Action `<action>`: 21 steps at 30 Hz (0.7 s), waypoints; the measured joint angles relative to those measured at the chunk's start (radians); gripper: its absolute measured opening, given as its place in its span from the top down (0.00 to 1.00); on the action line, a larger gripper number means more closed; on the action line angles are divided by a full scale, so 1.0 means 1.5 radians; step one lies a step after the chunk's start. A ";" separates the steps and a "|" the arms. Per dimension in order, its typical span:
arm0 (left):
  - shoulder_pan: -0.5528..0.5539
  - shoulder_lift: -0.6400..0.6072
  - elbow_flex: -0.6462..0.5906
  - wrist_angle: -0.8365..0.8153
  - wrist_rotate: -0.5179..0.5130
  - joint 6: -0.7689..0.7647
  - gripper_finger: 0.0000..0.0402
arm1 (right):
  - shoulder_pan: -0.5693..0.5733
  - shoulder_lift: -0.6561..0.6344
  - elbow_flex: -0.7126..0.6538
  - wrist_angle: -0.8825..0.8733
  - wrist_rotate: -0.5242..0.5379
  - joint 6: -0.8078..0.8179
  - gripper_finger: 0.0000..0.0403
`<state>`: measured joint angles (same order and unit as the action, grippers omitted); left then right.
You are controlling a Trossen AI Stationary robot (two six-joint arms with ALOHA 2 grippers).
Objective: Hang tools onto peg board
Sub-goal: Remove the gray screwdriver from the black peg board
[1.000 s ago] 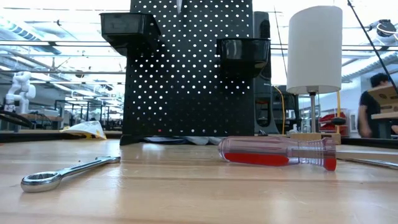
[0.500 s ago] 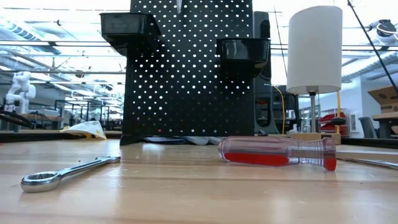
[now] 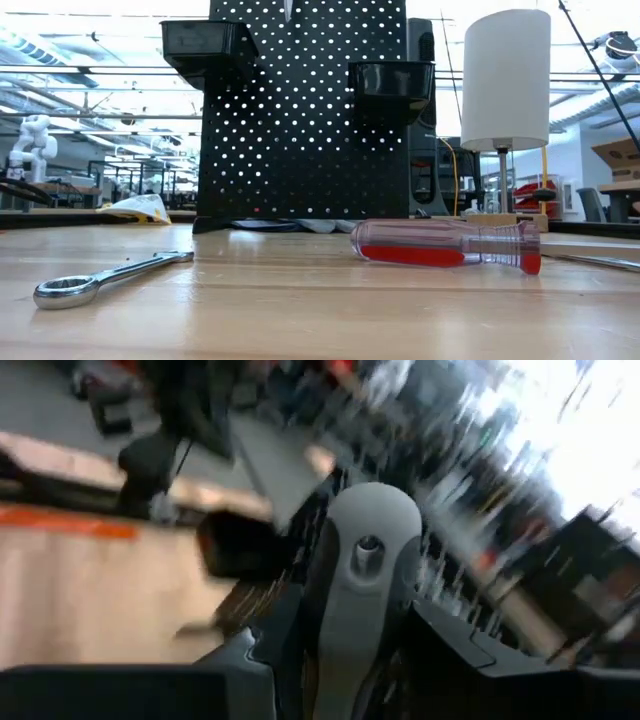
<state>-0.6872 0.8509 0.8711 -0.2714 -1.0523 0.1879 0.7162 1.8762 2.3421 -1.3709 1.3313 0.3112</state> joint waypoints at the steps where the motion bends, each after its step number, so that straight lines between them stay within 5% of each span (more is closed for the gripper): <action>1: 0.000 0.000 0.000 0.000 0.000 0.000 0.98 | 0.000 -0.001 0.000 -0.080 -0.020 0.094 0.69; 3: 0.000 0.000 0.000 0.000 0.000 0.000 0.98 | -0.005 -0.005 -0.016 -0.127 -0.061 0.224 0.69; 7: 0.002 0.000 0.000 0.000 0.000 0.000 0.98 | -0.018 -0.022 -0.083 -0.055 -0.163 0.177 0.69; 14: 0.022 0.004 -0.001 -0.004 0.000 -0.014 0.98 | -0.055 -0.025 -0.169 -0.112 -0.293 0.327 0.69; 21: 0.033 0.011 -0.001 -0.008 0.000 -0.017 0.98 | -0.104 -0.025 -0.273 0.029 -0.475 0.328 0.69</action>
<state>-0.6377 0.8673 0.8703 -0.2827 -1.0519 0.1623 0.5599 1.8389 1.9321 -1.3275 0.6195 0.8038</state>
